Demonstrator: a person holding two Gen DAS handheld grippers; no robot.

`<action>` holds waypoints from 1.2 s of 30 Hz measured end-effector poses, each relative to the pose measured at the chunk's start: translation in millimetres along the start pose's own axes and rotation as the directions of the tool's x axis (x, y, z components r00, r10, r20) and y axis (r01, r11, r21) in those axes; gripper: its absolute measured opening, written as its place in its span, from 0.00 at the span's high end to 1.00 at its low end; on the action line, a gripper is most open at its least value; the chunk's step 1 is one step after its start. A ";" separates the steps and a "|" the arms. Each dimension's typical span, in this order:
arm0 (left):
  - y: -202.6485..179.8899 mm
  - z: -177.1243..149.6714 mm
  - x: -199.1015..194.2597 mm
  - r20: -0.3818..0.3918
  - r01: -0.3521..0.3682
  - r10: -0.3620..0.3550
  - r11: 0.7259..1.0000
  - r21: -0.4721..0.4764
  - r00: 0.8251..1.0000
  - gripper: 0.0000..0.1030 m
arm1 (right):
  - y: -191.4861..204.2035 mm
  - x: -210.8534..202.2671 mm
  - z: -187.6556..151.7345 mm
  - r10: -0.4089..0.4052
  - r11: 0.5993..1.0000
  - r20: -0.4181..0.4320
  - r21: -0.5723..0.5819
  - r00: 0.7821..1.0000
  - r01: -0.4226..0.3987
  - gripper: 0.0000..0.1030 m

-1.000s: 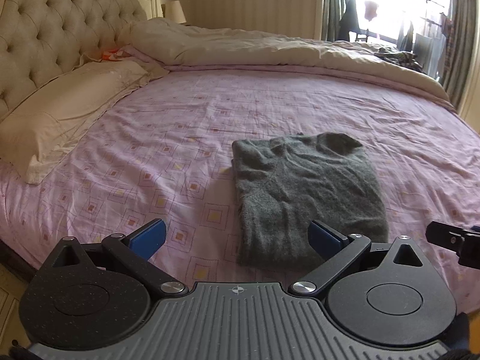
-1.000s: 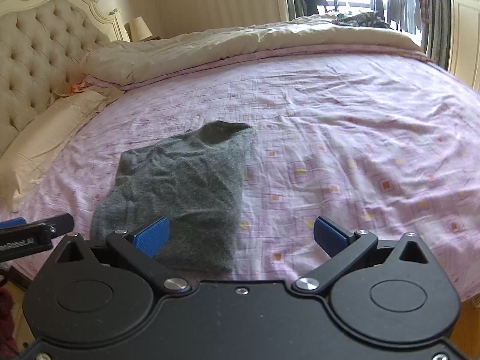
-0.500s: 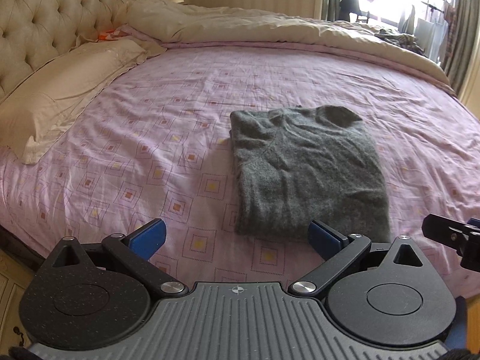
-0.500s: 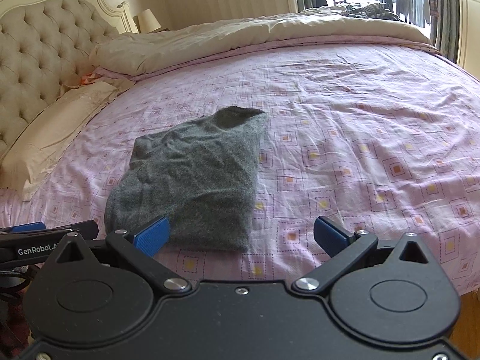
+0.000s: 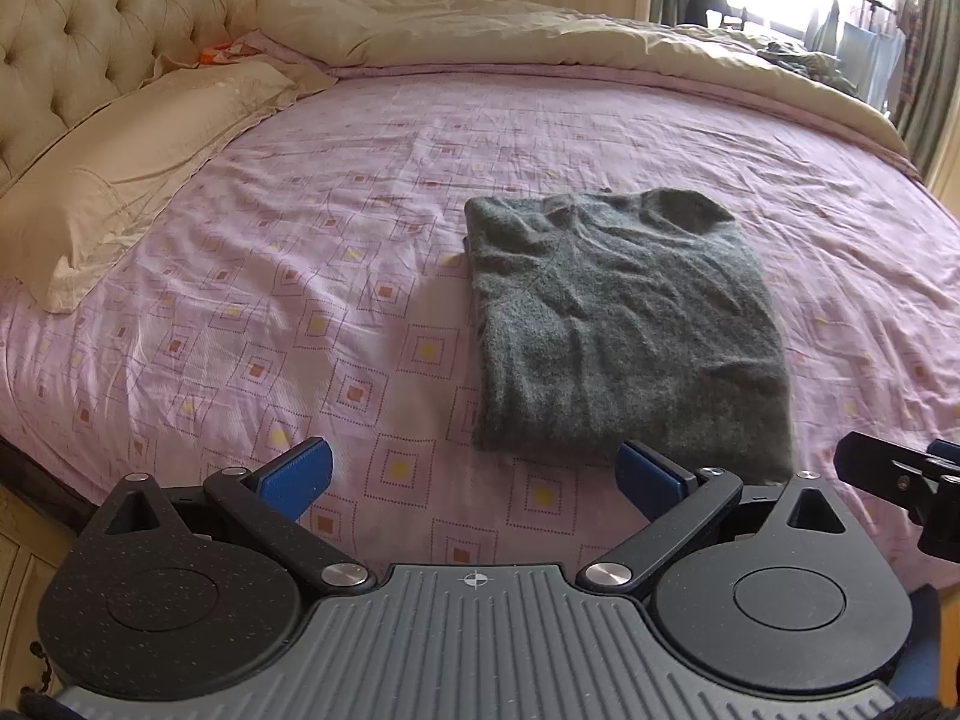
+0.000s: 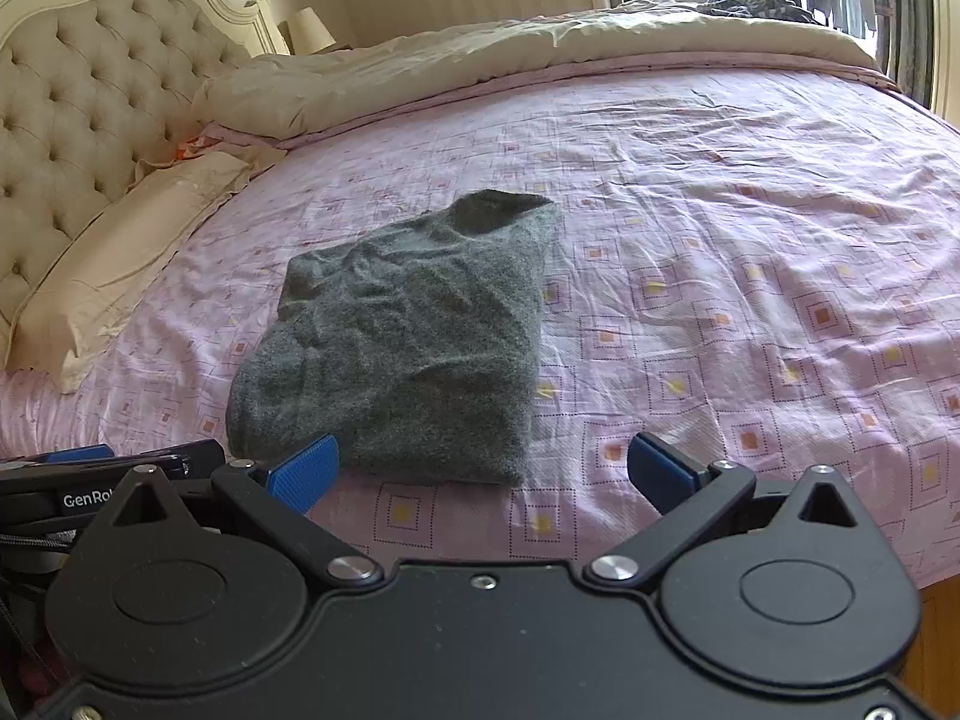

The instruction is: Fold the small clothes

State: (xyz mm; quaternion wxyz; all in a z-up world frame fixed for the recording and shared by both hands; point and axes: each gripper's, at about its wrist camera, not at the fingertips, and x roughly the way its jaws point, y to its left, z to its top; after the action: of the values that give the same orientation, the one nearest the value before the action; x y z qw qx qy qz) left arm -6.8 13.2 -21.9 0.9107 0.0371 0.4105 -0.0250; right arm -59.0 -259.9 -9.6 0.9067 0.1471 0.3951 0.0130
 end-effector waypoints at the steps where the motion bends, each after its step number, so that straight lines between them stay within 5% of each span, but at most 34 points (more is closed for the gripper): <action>1: -0.3 0.2 -0.2 0.000 -0.001 0.001 1.000 0.000 1.000 0.01 | -0.2 0.2 0.2 0.002 1.000 0.001 0.002 1.000 -0.002 0.01; 36: -2.8 11.5 10.4 -0.043 -0.011 0.012 1.000 0.018 0.999 0.01 | -0.7 14.6 7.9 0.006 1.000 -0.042 -0.001 0.999 -0.006 0.01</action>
State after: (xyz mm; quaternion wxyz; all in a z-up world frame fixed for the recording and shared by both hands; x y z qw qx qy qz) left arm 8.5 9.2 -22.2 0.9014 0.0481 0.4297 -0.0226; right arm -43.4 -260.5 -15.1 0.8982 0.1476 0.4136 0.0190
